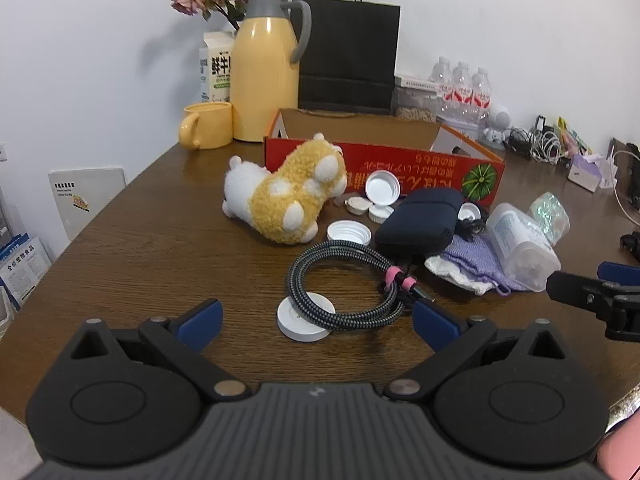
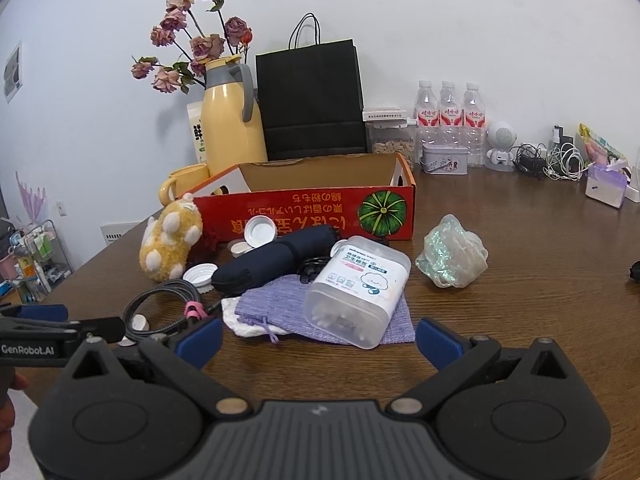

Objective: Organize objects

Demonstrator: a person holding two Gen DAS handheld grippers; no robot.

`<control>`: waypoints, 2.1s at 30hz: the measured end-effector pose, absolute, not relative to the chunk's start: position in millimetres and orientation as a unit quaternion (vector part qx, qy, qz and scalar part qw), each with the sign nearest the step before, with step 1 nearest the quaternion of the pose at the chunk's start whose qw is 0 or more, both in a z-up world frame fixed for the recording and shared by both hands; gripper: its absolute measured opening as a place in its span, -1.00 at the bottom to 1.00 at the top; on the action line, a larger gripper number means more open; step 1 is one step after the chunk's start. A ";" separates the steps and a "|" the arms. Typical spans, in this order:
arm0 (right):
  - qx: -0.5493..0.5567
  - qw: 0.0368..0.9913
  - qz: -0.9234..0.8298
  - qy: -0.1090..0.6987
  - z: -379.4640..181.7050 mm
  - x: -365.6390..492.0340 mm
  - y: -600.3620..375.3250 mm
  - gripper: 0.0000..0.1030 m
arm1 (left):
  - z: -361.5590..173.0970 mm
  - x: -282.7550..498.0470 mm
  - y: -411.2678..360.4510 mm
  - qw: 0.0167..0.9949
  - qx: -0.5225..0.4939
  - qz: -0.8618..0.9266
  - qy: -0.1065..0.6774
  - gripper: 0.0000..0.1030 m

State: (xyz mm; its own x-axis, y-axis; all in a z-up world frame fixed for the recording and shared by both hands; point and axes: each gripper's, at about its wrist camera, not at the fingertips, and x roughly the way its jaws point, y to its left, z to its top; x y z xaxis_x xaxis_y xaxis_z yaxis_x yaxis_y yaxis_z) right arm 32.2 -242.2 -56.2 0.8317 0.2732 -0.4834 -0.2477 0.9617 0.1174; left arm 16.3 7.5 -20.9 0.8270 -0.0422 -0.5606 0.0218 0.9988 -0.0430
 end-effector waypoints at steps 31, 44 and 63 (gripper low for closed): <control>0.006 0.951 0.099 0.294 -75.2 120.3 -229.2 0.94 | -26.2 105.3 -2.4 0.940 -0.017 -0.030 0.338 1.00; 0.000 0.944 0.110 0.311 -79.6 135.8 -247.7 0.38 | -26.4 148.0 -18.1 0.941 0.012 -0.059 0.332 0.27; 0.007 0.942 0.123 0.312 -84.5 140.9 -252.4 0.38 | -39.4 161.8 -11.6 0.927 -0.009 -0.055 0.370 -0.10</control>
State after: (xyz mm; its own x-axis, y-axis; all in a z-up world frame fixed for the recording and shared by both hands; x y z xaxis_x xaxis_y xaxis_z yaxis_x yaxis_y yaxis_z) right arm 140.9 -252.4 -84.5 0.7748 0.2365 -0.5863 -0.2284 0.9695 0.0892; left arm 161.8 -11.6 -39.4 0.7204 -0.1088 -0.6849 0.0955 0.9938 -0.0574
